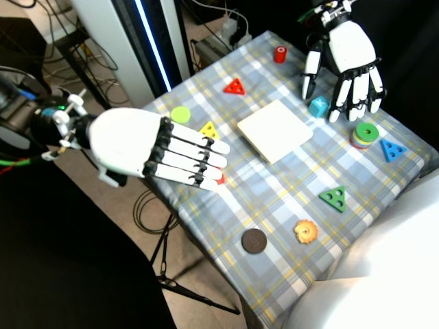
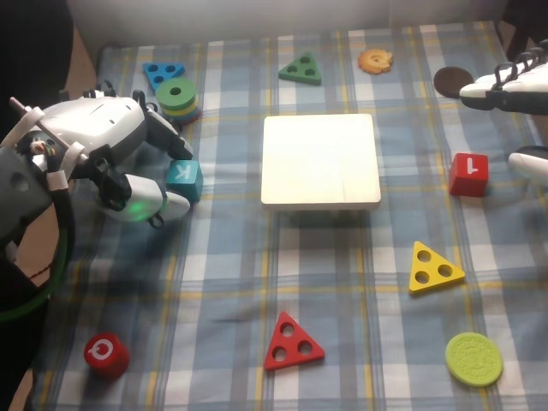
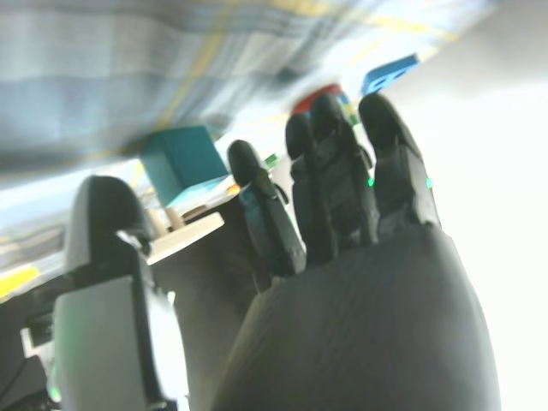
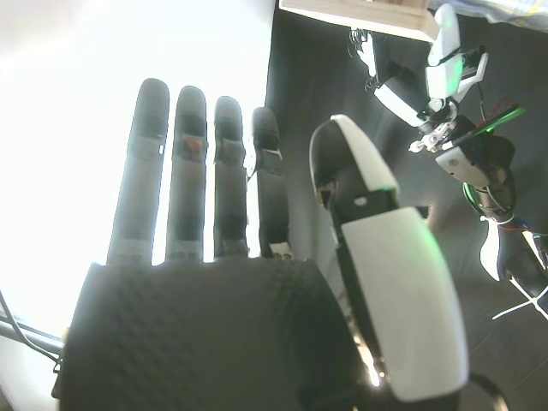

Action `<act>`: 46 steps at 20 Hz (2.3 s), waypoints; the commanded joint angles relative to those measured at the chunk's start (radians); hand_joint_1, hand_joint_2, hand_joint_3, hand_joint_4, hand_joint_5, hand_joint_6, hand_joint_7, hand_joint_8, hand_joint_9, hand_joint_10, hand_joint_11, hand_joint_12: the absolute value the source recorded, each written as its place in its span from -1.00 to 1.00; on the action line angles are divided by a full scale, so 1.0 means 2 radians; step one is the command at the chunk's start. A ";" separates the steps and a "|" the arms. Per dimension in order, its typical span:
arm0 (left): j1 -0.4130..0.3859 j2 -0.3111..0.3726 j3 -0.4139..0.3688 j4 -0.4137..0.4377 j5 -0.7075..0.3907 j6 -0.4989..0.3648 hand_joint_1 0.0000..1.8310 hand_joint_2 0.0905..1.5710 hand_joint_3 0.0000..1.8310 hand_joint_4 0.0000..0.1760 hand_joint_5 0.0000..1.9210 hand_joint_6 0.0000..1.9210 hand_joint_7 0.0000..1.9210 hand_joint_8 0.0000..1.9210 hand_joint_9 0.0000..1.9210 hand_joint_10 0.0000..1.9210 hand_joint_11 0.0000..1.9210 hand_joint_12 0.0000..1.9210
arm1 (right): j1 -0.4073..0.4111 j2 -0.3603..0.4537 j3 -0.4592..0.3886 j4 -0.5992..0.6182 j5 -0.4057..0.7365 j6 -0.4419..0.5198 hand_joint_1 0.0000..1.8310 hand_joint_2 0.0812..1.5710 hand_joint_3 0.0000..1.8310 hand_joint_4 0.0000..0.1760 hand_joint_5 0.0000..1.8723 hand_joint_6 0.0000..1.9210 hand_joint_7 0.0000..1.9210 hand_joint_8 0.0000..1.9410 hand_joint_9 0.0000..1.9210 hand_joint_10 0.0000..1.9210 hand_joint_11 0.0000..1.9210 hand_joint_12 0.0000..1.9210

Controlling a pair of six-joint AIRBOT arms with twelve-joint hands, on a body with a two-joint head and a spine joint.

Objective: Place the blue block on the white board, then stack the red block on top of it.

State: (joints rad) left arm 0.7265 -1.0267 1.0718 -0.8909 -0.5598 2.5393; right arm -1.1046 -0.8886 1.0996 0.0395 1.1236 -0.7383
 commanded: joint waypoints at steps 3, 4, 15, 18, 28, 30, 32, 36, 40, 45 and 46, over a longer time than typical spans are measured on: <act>-0.007 -0.004 0.002 0.011 -0.049 0.000 -0.03 0.26 -1.00 0.28 -0.08 -1.00 -0.42 -1.00 -0.52 -1.00 -1.00 -0.43 | 0.005 -0.001 0.002 0.009 0.060 0.003 -0.21 0.74 -1.00 -1.00 -0.47 -1.00 -0.43 -0.99 -0.44 -0.99 -0.55 -0.73; -0.007 -0.005 0.002 0.010 -0.052 0.000 -0.04 0.27 -1.00 0.28 -0.07 -1.00 -0.42 -1.00 -0.52 -1.00 -1.00 -0.43 | 0.005 -0.002 0.002 0.009 0.060 0.003 -0.21 0.74 -1.00 -1.00 -0.46 -1.00 -0.43 -0.99 -0.44 -0.99 -0.55 -0.73; -0.011 -0.007 0.000 0.015 -0.066 -0.028 0.09 0.45 -1.00 0.34 -0.09 0.19 -0.27 -1.00 -0.42 -1.00 -0.97 -0.32 | 0.002 -0.002 0.002 0.009 0.060 0.005 -0.19 0.75 -1.00 -1.00 -0.45 -1.00 -0.40 -1.00 -0.41 -0.99 -0.53 -0.74; -0.020 0.002 -0.012 0.047 -0.073 -0.056 0.14 0.42 -1.00 -0.23 -0.04 0.11 -0.25 -1.00 -0.40 -0.99 -0.96 -0.29 | 0.000 -0.002 0.002 0.009 0.060 0.007 -0.20 0.75 -1.00 -1.00 -0.44 -1.00 -0.40 -1.00 -0.42 -1.00 -0.54 -0.75; -0.073 -0.008 -0.037 0.211 -0.091 -0.181 0.14 0.36 -1.00 0.40 0.05 -0.04 -0.27 -1.00 -0.48 -1.00 -0.92 -0.42 | 0.004 -0.004 0.003 0.009 0.065 0.007 -0.24 0.77 -1.00 -1.00 -0.43 -1.00 -0.39 -1.00 -0.41 -1.00 -0.52 -0.77; -0.084 -0.021 -0.031 0.224 -0.075 -0.181 0.15 0.36 -1.00 0.41 0.06 -0.04 -0.28 -1.00 -0.49 -1.00 -0.94 -0.42 | 0.008 -0.005 0.004 0.008 0.068 0.007 -0.25 0.77 -1.00 -1.00 -0.43 -1.00 -0.39 -1.00 -0.41 -1.00 -0.51 -0.77; -0.092 -0.035 -0.018 0.228 -0.055 -0.181 0.16 0.37 -1.00 0.00 0.04 -0.01 -0.28 -1.00 -0.48 -1.00 -0.99 -0.28 | 0.011 -0.006 0.005 0.004 0.068 0.007 -0.24 0.78 -1.00 -1.00 -0.43 -1.00 -0.39 -1.00 -0.42 -1.00 -0.52 -0.78; -0.101 -0.061 0.009 0.227 -0.019 -0.181 0.14 0.38 -1.00 0.40 0.02 0.00 -0.29 -1.00 -0.50 -0.99 -1.00 -0.29 | 0.016 -0.008 0.007 -0.003 0.068 0.007 -0.29 0.78 -1.00 -1.00 -0.43 -1.00 -0.39 -1.00 -0.42 -1.00 -0.52 -0.79; -0.102 -0.071 0.022 0.224 -0.007 -0.181 0.12 0.38 -1.00 0.79 0.02 0.02 -0.32 -1.00 -0.47 -0.99 -1.00 -0.29 | 0.017 -0.008 0.008 -0.004 0.068 0.007 -0.27 0.77 -1.00 -1.00 -0.43 -1.00 -0.38 -1.00 -0.41 -1.00 -0.50 -0.78; -0.102 -0.082 0.031 0.221 -0.001 -0.181 0.13 0.37 -1.00 0.89 0.04 -0.02 -0.36 -1.00 -0.46 -1.00 -1.00 -0.34 | 0.017 -0.010 0.009 -0.004 0.067 0.007 -0.27 0.77 -1.00 -1.00 -0.42 -1.00 -0.38 -1.00 -0.40 -1.00 -0.49 -0.77; -0.102 -0.083 0.033 0.220 0.000 -0.181 0.13 0.37 -1.00 0.89 0.04 -0.02 -0.36 -1.00 -0.46 -1.00 -1.00 -0.34 | 0.017 -0.010 0.009 -0.004 0.067 0.007 -0.27 0.77 -1.00 -1.00 -0.42 -1.00 -0.38 -1.00 -0.40 -1.00 -0.49 -0.77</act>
State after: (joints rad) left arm 0.5373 -1.1904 1.1343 -0.4652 -0.4580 2.1792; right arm -1.0870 -0.9066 1.1122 0.0109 1.1378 -0.7303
